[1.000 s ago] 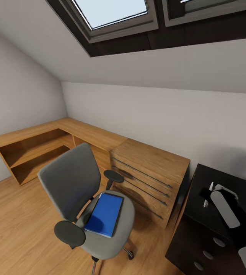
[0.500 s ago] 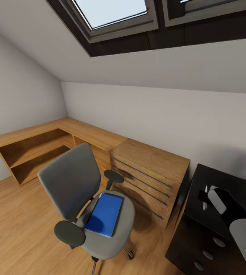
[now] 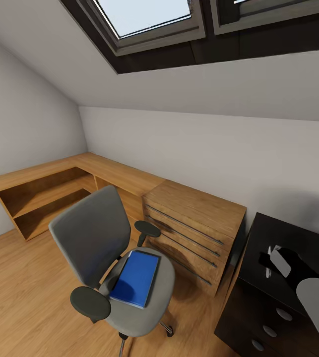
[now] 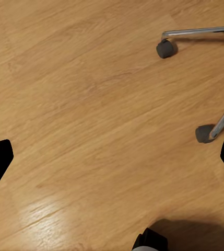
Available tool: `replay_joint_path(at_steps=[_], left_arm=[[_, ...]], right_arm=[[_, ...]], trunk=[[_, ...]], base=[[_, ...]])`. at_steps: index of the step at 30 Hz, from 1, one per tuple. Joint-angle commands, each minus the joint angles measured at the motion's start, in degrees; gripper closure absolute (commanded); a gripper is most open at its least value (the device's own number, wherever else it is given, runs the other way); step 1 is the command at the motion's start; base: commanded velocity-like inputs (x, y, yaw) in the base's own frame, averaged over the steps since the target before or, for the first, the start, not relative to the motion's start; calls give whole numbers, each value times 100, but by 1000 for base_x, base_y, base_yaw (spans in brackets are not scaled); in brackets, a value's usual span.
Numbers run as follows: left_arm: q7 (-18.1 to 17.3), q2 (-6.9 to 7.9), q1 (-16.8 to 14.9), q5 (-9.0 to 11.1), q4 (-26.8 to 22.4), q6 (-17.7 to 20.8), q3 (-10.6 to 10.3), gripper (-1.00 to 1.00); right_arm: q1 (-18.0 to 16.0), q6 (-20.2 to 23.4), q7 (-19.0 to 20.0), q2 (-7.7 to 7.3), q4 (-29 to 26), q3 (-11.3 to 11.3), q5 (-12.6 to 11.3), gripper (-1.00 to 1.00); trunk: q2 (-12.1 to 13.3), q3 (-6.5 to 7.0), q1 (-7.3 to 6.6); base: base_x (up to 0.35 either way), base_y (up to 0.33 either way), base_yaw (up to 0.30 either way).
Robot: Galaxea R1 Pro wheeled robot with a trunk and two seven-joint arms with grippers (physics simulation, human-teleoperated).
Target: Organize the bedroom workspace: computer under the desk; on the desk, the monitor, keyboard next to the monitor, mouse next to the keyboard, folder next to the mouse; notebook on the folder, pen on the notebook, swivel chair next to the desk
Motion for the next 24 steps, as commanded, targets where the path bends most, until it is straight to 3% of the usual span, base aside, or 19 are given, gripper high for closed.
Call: replay_joint_path(at_steps=[1,6,24], left_arm=[[7,0,-4,51,6,-20,-40,-100],[7,-5,-4,52,6,-15,-31,-100],[7,-35,-4,53,6,-11,-12,-100]], right_arm=[[-2,-1,-37,0,-11,3,-16,100],[-3,-71,-33,2,-8,2,99,100],[-3,-142,-31,29,58,1,144,100]], trunk=[[-5,-7,1],[-5,-7,1],[-727,-330,396]], base=[[0,0,0],[0,0,0],[0,0,0]])
